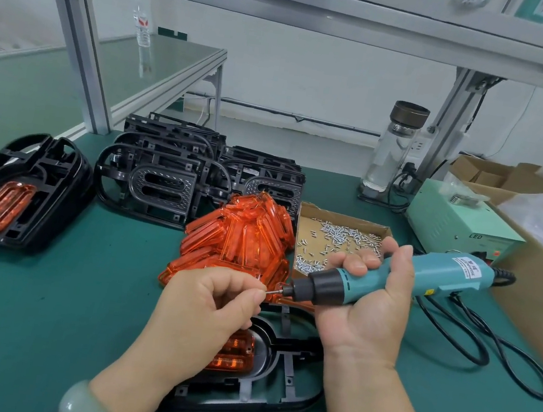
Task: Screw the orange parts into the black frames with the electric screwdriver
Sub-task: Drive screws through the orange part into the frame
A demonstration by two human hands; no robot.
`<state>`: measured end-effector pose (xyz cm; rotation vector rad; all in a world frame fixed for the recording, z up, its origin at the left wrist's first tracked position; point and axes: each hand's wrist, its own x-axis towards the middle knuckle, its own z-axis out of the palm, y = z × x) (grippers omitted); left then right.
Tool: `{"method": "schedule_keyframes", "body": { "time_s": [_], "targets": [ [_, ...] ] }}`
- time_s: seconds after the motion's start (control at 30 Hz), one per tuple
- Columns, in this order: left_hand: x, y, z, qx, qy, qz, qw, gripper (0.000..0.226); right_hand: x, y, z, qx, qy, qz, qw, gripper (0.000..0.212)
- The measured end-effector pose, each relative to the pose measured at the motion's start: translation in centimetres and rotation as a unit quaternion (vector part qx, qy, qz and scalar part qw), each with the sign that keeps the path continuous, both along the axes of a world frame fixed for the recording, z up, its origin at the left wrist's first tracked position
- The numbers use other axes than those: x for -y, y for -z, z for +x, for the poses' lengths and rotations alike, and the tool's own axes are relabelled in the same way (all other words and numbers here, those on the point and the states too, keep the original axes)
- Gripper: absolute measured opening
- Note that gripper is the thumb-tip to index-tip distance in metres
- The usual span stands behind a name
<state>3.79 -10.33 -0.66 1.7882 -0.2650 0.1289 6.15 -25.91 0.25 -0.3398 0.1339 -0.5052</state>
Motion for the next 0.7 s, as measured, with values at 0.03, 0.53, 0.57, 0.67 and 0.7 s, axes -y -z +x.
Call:
{"method": "schedule_keyframes", "body": {
  "time_s": [0.03, 0.53, 0.57, 0.67, 0.7],
  "targets": [
    [-0.2, -0.1, 0.1, 0.003, 0.004, 0.012, 1.0, 0.016, 0.2, 0.0, 0.0, 0.0, 0.0, -0.001, 1.0, 0.025],
    [-3.7, 0.1, 0.1, 0.043, 0.075, 0.46, 0.884, 0.026, 1.8, -0.3, 0.1, -0.024, 0.0, -0.074, 0.997, 0.026],
    [-3.4, 0.2, 0.0, 0.053, 0.077, 0.462, 0.882, 0.025, 1.9, -0.3, 0.1, -0.025, -0.003, -0.08, 0.996, 0.026],
    [-2.2, 0.6, -0.1, 0.079, 0.085, 0.463, 0.879, 0.024, 2.3, -0.4, 0.0, -0.025, -0.021, -0.098, 0.995, 0.028],
    [-1.9, 0.8, -0.1, 0.082, 0.088, 0.457, 0.881, 0.024, 2.5, -0.4, -0.1, -0.024, -0.025, -0.108, 0.994, 0.029]
  ]
}}
